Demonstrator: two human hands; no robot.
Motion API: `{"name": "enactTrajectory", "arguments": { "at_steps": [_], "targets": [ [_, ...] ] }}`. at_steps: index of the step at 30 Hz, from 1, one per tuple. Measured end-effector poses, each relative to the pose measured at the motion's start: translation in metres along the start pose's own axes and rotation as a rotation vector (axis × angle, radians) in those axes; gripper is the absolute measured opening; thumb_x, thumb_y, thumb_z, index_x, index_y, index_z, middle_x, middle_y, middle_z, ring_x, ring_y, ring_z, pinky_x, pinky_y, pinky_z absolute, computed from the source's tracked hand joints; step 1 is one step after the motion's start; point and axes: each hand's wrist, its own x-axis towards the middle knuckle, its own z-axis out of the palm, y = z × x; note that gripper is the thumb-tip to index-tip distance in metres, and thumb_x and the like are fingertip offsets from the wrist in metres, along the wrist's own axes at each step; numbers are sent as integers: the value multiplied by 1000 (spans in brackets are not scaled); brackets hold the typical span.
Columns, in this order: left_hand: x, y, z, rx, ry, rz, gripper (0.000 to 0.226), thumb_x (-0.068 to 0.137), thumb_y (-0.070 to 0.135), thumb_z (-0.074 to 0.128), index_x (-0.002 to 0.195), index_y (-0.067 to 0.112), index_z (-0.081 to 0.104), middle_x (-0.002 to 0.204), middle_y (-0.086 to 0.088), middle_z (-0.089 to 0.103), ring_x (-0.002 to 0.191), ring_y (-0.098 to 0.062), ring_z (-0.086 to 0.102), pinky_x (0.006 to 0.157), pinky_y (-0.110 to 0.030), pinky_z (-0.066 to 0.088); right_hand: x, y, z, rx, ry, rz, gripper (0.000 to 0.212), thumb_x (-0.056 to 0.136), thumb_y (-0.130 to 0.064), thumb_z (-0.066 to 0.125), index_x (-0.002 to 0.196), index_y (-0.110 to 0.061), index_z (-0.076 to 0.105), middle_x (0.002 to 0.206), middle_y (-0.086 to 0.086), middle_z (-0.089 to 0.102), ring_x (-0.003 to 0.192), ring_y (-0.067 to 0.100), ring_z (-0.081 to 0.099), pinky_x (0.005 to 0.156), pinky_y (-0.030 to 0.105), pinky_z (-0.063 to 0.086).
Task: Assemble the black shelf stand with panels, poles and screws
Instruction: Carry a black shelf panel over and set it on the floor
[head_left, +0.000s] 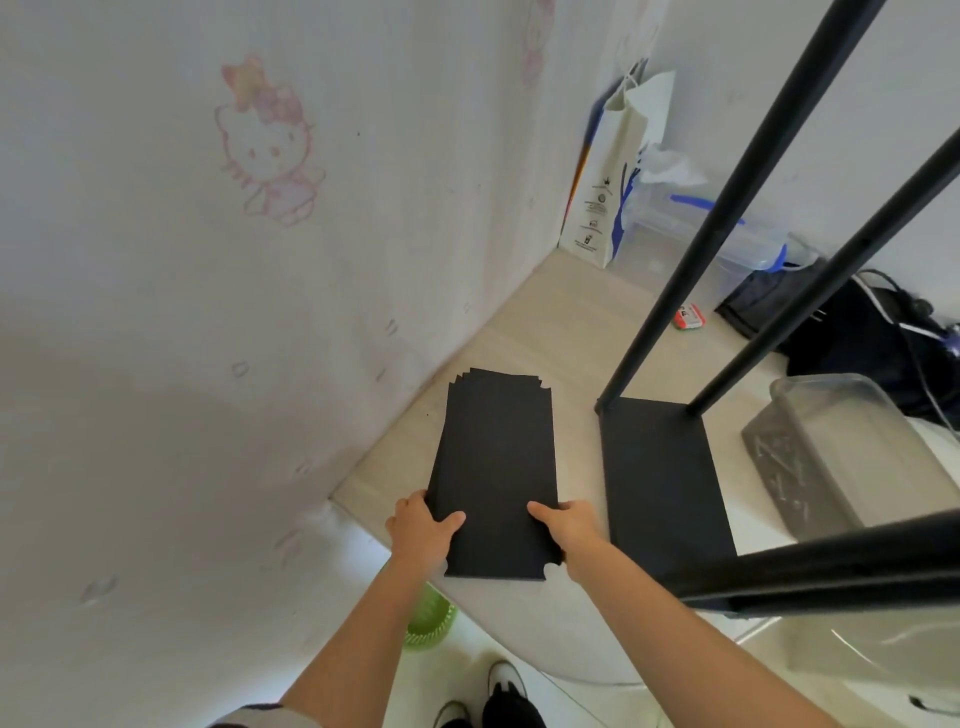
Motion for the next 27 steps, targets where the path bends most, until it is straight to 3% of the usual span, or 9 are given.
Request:
{"name": "enactTrajectory", "arguments": {
  "at_steps": [4, 9, 13, 17, 22, 27],
  "targets": [
    [1, -4, -2, -116, 4, 1, 64, 83, 36, 79, 132, 7, 51, 127, -11, 51, 118, -33, 55, 102, -46, 49, 5, 7, -3, 33, -2, 5, 48, 81, -33, 79, 116, -6, 60, 103, 12, 68, 94, 31, 67, 88, 48, 57],
    [-3, -9, -10, -375, -30, -38, 61, 77, 24, 86, 121, 12, 45, 127, -10, 47, 106, -28, 60, 91, -41, 56, -16, 7, -4, 115, -9, -21, 31, 87, -24, 75, 107, -6, 61, 99, 10, 68, 93, 29, 67, 89, 46, 57],
    [-10, -20, -15, -640, -150, -114, 94, 77, 15, 87, 151, 11, 29, 140, -15, 51, 117, -34, 60, 97, -48, 54, -26, 17, -6, 161, -40, -51, 20, 88, -21, 74, 98, -9, 61, 99, 9, 68, 93, 27, 66, 86, 43, 58],
    [-28, -31, -22, -728, -304, -31, 55, 84, 3, 77, 134, 1, 54, 122, -16, 69, 106, -32, 69, 85, -40, 60, -39, 36, -5, 198, -71, -62, 19, 90, -20, 72, 102, -7, 63, 104, 11, 69, 98, 29, 66, 86, 44, 57],
    [-49, -51, -23, -751, -324, 12, 62, 84, 6, 79, 139, 4, 49, 124, -13, 68, 108, -33, 69, 91, -45, 59, -61, 68, -3, 319, -58, -89, 21, 90, -16, 71, 106, -6, 61, 102, 10, 70, 92, 26, 67, 73, 37, 57],
    [-87, -71, -21, -738, -316, 67, 62, 85, 8, 77, 138, 14, 44, 127, -9, 62, 110, -31, 66, 96, -50, 56, -84, 101, -9, 363, -56, -144, 36, 87, -15, 75, 118, -10, 57, 112, 10, 69, 99, 28, 68, 90, 47, 57]
  ]
}}
